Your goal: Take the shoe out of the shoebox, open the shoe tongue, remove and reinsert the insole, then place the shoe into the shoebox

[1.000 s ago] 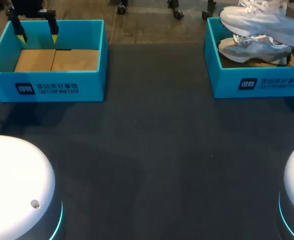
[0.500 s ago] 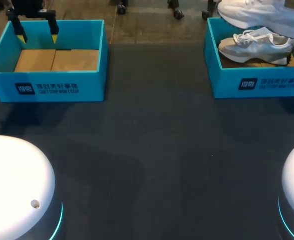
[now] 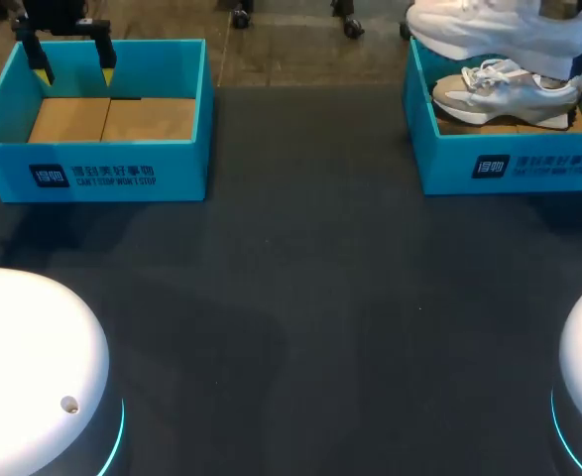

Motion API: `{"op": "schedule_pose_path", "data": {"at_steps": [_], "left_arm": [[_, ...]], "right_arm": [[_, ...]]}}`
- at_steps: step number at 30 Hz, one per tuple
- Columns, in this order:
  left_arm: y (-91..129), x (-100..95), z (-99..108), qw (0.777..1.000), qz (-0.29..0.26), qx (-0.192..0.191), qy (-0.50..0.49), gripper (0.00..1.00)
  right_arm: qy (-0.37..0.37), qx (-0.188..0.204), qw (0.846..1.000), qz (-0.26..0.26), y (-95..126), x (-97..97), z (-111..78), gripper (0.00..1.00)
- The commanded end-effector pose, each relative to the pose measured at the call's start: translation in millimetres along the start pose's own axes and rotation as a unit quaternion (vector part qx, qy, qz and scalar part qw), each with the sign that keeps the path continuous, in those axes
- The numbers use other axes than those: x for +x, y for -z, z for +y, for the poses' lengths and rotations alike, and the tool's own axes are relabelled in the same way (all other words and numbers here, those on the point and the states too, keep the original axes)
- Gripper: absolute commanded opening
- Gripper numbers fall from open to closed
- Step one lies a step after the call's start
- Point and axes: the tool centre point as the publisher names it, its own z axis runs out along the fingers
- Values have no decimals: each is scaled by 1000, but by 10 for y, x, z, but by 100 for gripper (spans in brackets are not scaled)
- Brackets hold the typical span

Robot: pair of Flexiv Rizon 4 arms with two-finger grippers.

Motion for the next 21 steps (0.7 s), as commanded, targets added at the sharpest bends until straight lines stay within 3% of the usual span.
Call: {"op": "schedule_pose_path", "data": {"at_steps": [1, 8, 21], "left_arm": [[0, 0, 1, 1000, 0, 0, 0, 100], [0, 0, 1, 1000, 0, 0, 0, 100], [0, 0, 1, 1000, 0, 0, 0, 100]], "right_arm": [[0, -38, 999, -12, 220, 157, -535, 0], [-6, -39, 999, -9, 356, 522, -1106, 0], [-21, -47, 999, -11, 611, 1278, -1987, 0]]}}
